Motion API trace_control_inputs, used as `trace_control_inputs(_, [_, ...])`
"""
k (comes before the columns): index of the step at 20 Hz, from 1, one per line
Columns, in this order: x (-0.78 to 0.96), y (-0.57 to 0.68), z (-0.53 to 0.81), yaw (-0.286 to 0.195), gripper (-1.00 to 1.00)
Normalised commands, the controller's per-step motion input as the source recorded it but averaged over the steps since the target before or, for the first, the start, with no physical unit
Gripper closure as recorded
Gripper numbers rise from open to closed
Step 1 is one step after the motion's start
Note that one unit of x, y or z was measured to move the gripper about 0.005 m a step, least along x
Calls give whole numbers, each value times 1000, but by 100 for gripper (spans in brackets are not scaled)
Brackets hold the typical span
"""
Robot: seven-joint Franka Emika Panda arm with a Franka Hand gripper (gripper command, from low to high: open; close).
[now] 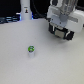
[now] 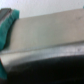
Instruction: Open the kcup holder, insert the kcup into the holder, and close the kcup holder
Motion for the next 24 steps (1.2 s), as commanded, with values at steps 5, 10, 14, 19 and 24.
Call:
trace_control_inputs(5, [958,-293,202,-49,100])
trace_control_inputs(10, [929,-329,209,-55,100])
trace_control_inputs(14, [899,-360,192,-54,100])
trace_control_inputs(19, [871,-378,208,-59,100])
trace_control_inputs(24, [601,-114,264,-85,-100])
